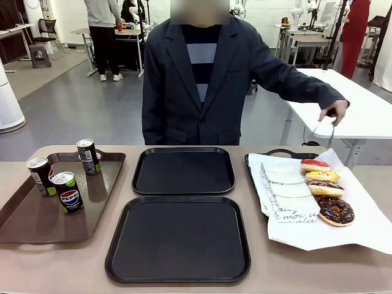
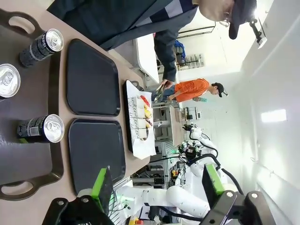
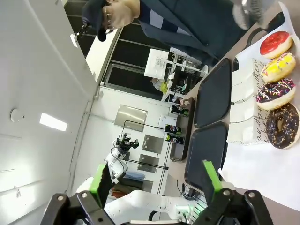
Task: Set up donuts and drinks on trays.
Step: Pick up one Pepsi coke and place it on the Flat Tray.
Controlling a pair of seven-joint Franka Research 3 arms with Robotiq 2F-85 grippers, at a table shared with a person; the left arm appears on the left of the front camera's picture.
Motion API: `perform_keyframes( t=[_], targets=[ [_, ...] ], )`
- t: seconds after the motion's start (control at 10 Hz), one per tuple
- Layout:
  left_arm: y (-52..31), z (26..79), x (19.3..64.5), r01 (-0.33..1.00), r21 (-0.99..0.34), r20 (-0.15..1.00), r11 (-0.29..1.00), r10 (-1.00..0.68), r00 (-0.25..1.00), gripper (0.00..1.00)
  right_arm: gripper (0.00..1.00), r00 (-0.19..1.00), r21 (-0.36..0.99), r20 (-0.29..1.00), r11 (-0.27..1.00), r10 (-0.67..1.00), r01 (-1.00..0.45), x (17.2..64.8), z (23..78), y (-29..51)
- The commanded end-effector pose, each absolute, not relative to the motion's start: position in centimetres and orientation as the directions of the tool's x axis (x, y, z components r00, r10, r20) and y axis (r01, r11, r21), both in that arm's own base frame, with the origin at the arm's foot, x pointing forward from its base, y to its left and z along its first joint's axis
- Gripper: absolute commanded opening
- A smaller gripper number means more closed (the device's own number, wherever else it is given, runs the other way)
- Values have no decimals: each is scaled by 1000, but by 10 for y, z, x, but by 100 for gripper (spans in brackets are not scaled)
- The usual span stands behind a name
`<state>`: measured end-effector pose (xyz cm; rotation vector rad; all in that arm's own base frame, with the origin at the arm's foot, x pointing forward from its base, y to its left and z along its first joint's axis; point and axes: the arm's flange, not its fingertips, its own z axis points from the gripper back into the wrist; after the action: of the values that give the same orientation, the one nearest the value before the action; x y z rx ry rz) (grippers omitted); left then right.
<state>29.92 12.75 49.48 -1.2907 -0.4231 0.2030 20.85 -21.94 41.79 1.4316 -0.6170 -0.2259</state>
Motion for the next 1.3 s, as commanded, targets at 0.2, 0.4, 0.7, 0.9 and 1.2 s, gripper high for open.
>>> perform_keyframes(
  t=[0.2, 0.4, 0.7, 0.9, 1.2],
  targets=[
    [128, 496, 302, 110, -959, 207, 259, 382, 901, 100, 100, 813, 959, 283, 144, -509, -244, 212, 421, -222],
    [128, 496, 302, 110, -959, 207, 259, 382, 901, 100, 100, 813, 959, 283, 144, -509, -244, 212, 421, -222],
    [128, 496, 302, 110, -959, 207, 259, 382, 901, 100, 100, 813, 959, 283, 144, -509, -244, 212, 421, -222],
    [128, 496, 302, 110, -959, 207, 259, 382, 901, 100, 100, 813, 959, 283, 144, -509, -244, 212, 421, -222],
    [128, 496, 302, 110, -959, 207, 259, 382, 901, 100, 100, 813, 959, 283, 144, -509, -244, 212, 421, -222]
  ],
)
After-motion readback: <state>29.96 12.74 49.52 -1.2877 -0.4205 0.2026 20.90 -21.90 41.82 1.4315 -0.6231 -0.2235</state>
